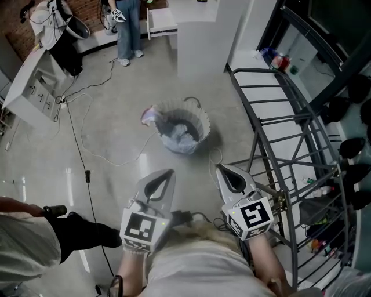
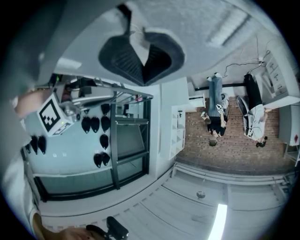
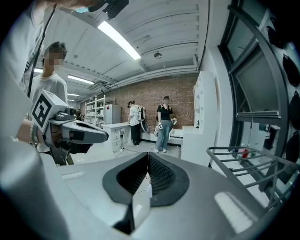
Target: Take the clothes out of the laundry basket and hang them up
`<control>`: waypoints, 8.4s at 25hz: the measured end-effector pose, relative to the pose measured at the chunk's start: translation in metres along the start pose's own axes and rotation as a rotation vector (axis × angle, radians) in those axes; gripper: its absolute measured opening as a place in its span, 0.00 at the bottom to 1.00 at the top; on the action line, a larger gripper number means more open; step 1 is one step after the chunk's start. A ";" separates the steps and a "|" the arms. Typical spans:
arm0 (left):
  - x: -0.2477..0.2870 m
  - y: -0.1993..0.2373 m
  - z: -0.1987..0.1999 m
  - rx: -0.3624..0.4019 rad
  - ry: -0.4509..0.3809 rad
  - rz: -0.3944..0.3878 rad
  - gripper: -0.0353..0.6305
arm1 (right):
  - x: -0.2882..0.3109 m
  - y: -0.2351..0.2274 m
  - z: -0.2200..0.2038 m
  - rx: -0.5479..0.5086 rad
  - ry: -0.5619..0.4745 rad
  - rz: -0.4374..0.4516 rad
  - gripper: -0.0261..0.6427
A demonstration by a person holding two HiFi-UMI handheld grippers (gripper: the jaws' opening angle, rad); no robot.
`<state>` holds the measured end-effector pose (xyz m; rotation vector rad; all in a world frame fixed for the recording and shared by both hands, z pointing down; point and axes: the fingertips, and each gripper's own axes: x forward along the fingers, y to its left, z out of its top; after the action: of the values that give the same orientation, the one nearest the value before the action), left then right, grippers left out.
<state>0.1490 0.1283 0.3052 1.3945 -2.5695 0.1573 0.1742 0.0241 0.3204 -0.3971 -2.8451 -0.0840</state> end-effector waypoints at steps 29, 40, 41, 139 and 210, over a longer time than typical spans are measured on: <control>-0.027 0.058 0.008 -0.044 -0.050 0.003 0.22 | 0.012 0.029 0.003 0.022 -0.009 -0.087 0.18; -0.029 0.087 0.011 -0.029 -0.078 0.054 0.22 | 0.027 0.028 0.001 0.025 -0.015 -0.079 0.18; -0.027 0.089 0.011 -0.028 -0.078 0.059 0.22 | 0.030 0.026 0.002 0.027 -0.015 -0.076 0.18; 0.333 0.248 -0.510 -0.175 0.602 -0.199 0.31 | 0.410 -0.140 -0.294 0.044 0.282 0.035 0.19; 0.350 0.147 0.040 0.211 0.152 -0.445 0.08 | 0.300 -0.184 0.007 -0.064 0.081 0.100 0.22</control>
<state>-0.1642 -0.0847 0.3498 1.9077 -2.1082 0.4503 -0.1562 -0.0734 0.3911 -0.5368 -2.7433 -0.1676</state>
